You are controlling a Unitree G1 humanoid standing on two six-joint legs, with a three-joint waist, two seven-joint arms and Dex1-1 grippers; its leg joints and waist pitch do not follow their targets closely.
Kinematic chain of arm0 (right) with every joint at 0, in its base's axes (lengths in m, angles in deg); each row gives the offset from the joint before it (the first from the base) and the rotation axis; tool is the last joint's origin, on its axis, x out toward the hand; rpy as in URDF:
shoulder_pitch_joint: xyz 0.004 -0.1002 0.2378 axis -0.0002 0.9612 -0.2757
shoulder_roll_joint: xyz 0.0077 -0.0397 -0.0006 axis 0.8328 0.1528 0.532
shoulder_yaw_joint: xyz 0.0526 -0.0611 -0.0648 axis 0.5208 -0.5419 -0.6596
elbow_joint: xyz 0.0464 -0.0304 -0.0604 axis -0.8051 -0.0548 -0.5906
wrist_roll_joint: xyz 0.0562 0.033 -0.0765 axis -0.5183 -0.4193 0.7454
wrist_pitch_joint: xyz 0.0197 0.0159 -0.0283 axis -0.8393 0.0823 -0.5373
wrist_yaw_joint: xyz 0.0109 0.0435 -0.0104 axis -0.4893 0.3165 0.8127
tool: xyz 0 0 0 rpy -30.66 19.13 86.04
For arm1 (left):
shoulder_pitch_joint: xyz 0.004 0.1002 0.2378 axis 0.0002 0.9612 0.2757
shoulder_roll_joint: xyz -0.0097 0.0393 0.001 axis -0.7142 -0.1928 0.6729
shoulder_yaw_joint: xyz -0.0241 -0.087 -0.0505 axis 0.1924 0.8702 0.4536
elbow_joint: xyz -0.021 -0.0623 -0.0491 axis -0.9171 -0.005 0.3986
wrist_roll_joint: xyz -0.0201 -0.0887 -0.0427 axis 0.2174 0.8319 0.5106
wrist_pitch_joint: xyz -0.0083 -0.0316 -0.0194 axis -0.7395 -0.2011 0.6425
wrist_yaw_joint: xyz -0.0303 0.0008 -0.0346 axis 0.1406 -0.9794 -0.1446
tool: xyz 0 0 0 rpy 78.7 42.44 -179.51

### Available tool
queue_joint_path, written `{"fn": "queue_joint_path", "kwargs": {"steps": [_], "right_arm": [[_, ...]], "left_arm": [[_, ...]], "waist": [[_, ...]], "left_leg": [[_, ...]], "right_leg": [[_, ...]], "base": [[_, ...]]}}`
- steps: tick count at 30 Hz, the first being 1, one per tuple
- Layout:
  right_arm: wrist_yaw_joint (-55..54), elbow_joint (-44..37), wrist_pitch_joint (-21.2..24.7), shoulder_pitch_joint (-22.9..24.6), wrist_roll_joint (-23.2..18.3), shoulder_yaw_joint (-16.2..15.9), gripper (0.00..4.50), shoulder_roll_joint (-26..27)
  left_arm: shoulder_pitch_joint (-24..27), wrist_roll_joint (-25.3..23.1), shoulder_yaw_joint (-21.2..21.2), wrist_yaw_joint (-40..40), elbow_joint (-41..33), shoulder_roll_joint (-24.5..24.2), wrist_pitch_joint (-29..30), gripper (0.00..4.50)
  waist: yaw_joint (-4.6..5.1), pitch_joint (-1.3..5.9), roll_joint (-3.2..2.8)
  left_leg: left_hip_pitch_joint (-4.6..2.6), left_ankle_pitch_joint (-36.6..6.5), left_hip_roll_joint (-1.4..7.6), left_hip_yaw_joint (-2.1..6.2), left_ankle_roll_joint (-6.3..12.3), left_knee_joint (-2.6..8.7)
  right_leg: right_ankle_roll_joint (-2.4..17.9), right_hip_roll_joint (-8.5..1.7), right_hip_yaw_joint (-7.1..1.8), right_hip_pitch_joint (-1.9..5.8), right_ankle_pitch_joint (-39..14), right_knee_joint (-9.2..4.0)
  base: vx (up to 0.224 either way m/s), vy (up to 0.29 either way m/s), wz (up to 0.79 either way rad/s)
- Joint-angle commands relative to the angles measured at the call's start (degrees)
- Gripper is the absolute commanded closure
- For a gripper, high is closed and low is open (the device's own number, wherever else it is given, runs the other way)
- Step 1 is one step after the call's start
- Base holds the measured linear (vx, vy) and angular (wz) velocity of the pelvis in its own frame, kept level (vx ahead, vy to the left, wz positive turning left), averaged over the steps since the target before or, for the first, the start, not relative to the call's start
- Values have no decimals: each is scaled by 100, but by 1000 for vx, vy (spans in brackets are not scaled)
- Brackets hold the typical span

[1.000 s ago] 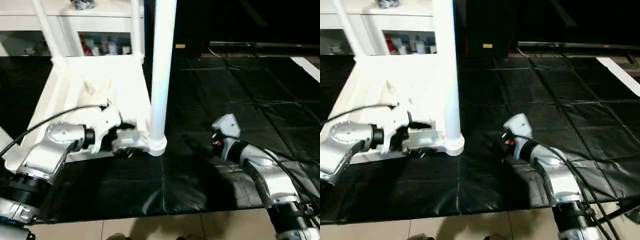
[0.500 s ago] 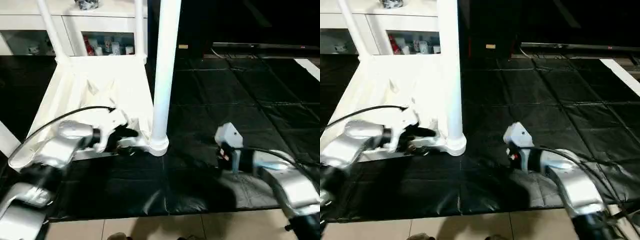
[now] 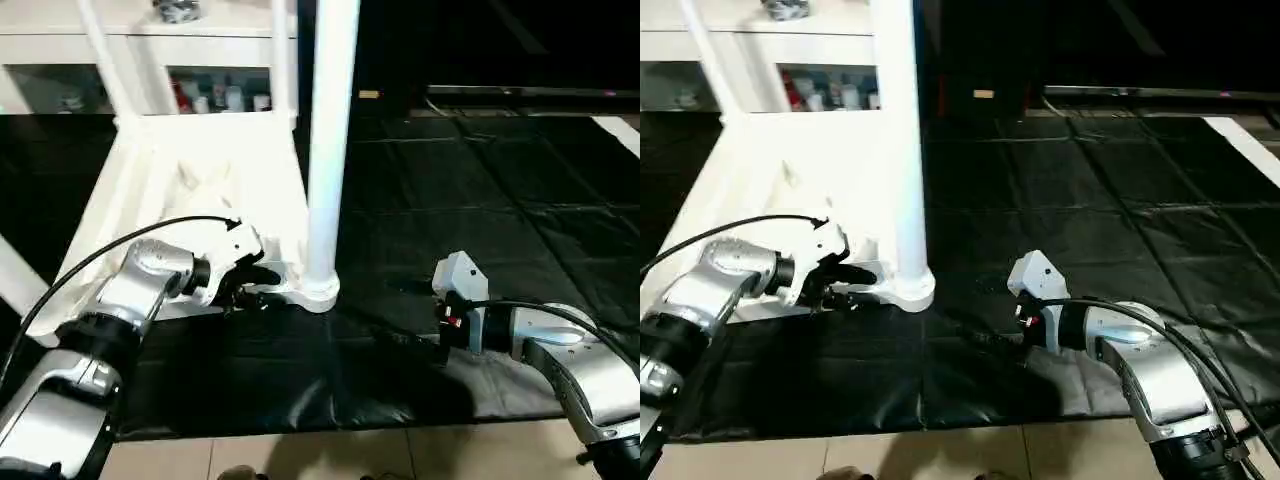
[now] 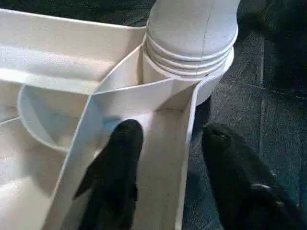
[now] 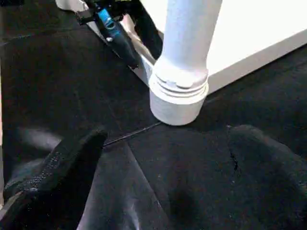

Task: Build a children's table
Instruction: Rotate table base, then rotate leg to tighten

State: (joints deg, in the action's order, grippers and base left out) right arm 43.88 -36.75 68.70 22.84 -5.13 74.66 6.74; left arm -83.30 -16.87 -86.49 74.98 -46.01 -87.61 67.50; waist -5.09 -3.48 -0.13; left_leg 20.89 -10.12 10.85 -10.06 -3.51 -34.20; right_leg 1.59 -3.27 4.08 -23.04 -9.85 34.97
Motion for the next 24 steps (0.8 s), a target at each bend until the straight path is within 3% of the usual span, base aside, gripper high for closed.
{"fn": "queue_joint_path", "kwargs": {"steps": [1,18,21,24], "right_arm": [[-33,-147,57,39,-22,-41,0,-30],[-25,-94,53,-29,-13,-148,0,-28],[-19,-88,48,-32,-11,-150,0,-33],[-11,-77,40,-36,-12,-148,0,-36]], "left_arm": [[-111,-119,-21,-75,189,32,-115,264],[-235,-208,148,-67,616,230,-434,397],[-239,-201,161,-72,629,249,-486,428],[-235,-198,172,-52,629,268,-512,441]], "waist": [[-11,389,-75],[-34,380,-62],[-35,385,-60],[-23,403,-55]], "left_leg": [[-80,-1527,208,105,33,394],[-83,-1590,205,114,47,402],[-80,-1554,206,115,64,400],[-52,-1434,216,118,73,401]], "right_leg": [[888,-471,-288,303,-1852,-524],[674,-493,-274,285,-2380,-587],[661,-495,-273,284,-2371,-587],[740,-490,-278,308,-2044,-544]], "base": [[0,0,0],[0,0,0],[0,0,0],[0,0,0]]}}
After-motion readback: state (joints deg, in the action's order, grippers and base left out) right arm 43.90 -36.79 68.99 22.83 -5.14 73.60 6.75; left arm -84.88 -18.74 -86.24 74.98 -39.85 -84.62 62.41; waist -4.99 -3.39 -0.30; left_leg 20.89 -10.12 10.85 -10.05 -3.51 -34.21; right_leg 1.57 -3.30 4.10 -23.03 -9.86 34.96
